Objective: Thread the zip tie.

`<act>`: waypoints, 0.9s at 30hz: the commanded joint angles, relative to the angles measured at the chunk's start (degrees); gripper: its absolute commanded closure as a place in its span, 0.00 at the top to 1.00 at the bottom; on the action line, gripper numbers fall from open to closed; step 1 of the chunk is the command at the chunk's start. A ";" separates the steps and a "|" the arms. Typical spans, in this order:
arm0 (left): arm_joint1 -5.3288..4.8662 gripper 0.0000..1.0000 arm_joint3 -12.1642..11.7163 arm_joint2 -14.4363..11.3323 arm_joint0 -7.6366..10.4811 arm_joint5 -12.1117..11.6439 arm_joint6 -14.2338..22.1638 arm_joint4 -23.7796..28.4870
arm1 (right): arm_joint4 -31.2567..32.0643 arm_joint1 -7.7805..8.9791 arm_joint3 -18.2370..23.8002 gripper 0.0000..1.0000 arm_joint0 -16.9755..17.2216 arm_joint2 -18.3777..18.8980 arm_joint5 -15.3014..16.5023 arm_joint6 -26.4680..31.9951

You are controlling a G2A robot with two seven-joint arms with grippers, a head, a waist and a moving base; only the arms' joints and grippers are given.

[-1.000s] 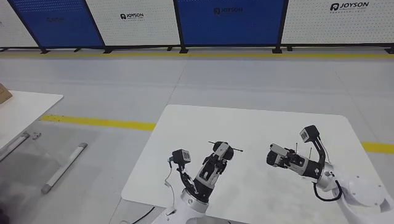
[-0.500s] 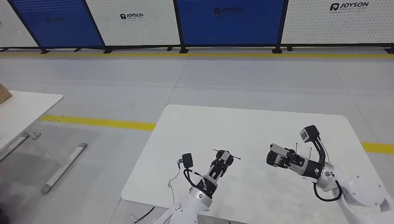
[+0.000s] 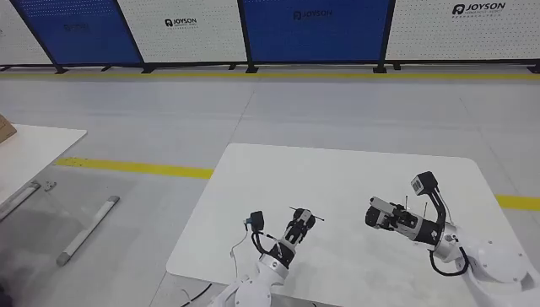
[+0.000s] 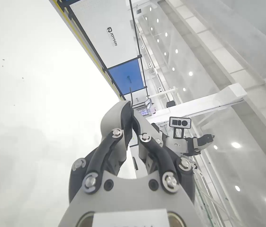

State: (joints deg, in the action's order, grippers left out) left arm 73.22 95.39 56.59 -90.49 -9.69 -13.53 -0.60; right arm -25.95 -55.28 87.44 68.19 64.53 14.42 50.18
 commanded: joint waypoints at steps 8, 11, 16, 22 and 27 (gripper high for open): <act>0.04 0.00 1.81 0.26 -0.66 -1.93 1.94 1.81 | 0.00 0.00 0.00 1.00 0.00 0.00 0.00 0.00; -0.16 0.00 2.99 1.00 -1.58 -2.91 2.62 1.79 | 0.00 0.00 0.00 1.00 0.00 0.00 0.00 0.00; -0.16 0.00 2.99 1.00 -1.58 -2.91 2.62 1.79 | 0.00 0.00 0.00 1.00 0.00 0.00 0.00 0.00; -0.16 0.00 2.99 1.00 -1.58 -2.91 2.62 1.79 | 9.28 1.11 2.79 1.00 -0.29 3.88 -5.70 -0.06; -0.16 0.00 2.99 1.00 -1.58 -2.91 2.62 1.79 | 15.03 2.66 5.28 1.00 -0.34 9.45 -13.42 4.19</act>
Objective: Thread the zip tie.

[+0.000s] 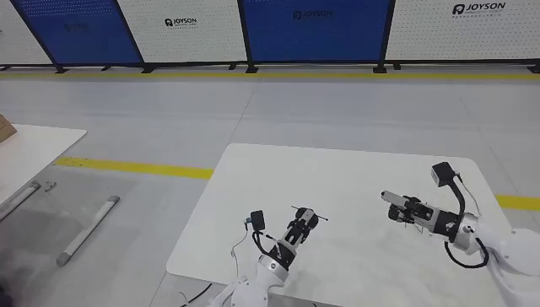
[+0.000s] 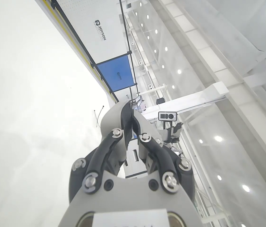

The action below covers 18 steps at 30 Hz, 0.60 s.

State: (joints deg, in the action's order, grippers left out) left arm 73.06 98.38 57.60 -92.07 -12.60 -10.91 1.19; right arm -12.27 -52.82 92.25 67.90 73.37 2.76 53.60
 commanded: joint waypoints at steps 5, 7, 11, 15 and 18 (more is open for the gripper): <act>0.00 0.00 0.00 0.00 0.00 0.00 0.00 0.00 | 9.48 0.85 0.68 1.00 -2.55 0.14 -9.73 5.39; 0.00 0.00 0.00 0.00 0.00 0.00 0.00 0.00 | 11.95 0.69 -0.66 1.00 -4.60 -1.62 -12.08 6.30; 0.00 0.00 0.00 0.00 0.00 0.00 0.00 0.00 | 11.51 0.58 -0.81 1.00 -4.87 -1.73 -12.16 5.69; 0.00 0.00 0.00 0.00 0.00 0.00 0.00 0.00 | 11.51 0.58 -0.81 1.00 -4.87 -1.73 -12.16 5.69; 0.00 0.00 0.00 0.00 0.00 0.00 0.00 0.00 | 16.00 0.53 -0.49 1.00 -4.54 -1.92 -15.64 -0.29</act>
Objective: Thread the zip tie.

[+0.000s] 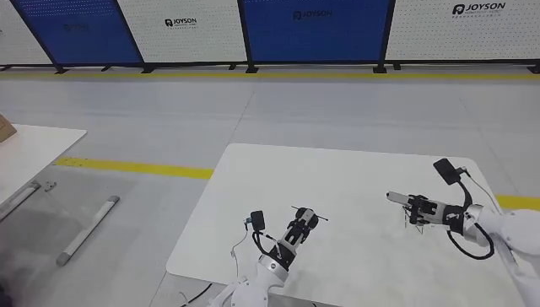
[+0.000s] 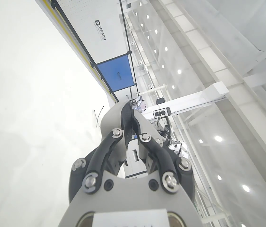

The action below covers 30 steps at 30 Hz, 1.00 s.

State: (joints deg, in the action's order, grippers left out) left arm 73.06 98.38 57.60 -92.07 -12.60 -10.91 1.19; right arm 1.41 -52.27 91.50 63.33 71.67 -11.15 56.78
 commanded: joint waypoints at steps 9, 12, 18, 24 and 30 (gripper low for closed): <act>0.00 0.00 0.00 0.00 0.00 0.00 0.00 0.00 | 11.41 -1.22 -8.83 1.00 -11.72 -7.23 -8.33 1.84; 0.00 0.00 0.00 0.00 0.00 0.00 0.00 0.00 | 13.37 -2.80 -15.53 1.00 -16.82 -11.68 -8.33 3.12; 0.00 0.00 0.00 0.00 0.00 0.00 0.00 0.00 | 14.04 -5.40 -23.37 1.00 -22.12 -16.96 -8.33 2.77; 0.00 0.00 0.00 0.00 0.00 0.00 0.00 0.00 | 14.04 -5.40 -23.37 1.00 -22.12 -16.96 -8.33 2.77; 0.00 0.00 0.00 0.00 0.00 0.00 0.00 0.00 | 16.79 -5.70 -25.27 1.00 -23.24 -19.18 -8.23 7.42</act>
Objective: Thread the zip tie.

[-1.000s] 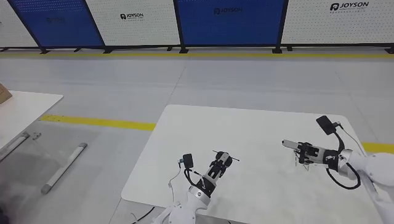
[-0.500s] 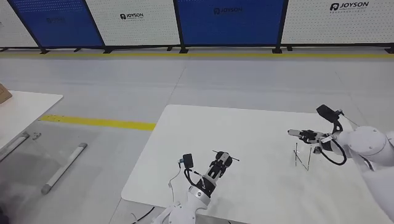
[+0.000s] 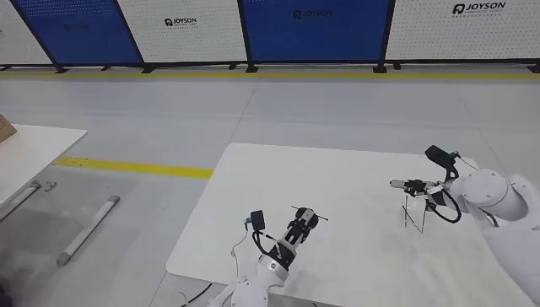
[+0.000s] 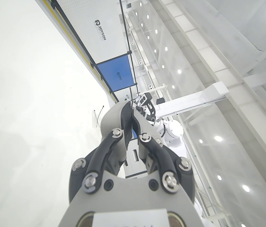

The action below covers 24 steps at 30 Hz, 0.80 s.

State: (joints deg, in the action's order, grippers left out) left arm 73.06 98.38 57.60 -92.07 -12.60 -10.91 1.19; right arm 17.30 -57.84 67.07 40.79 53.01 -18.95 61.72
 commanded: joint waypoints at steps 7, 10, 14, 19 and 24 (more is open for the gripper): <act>0.00 0.00 0.00 0.00 0.00 0.00 0.00 0.00 | 2.47 -1.36 -4.34 1.00 -3.55 -3.32 -0.43 4.61; 0.00 0.00 0.00 0.00 0.00 0.00 0.00 0.00 | 2.47 -1.36 -4.34 1.00 -3.55 -3.32 -0.43 4.61; 0.00 0.00 0.00 0.00 0.00 0.00 0.00 0.00 | 3.10 -1.18 -4.44 1.00 -2.85 -2.95 2.27 3.41; 0.00 0.00 0.00 0.00 0.00 0.00 0.00 0.00 | 9.00 -0.58 -1.80 0.46 -2.19 -3.79 4.11 5.39; 0.00 0.00 0.00 0.00 0.00 0.00 0.00 0.00 | 9.57 -0.15 -1.93 1.00 -3.38 -3.39 11.42 10.42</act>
State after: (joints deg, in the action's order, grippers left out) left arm 73.06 98.38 57.60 -92.07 -12.60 -10.91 1.19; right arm 27.47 -58.03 65.40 37.66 49.37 -9.51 71.39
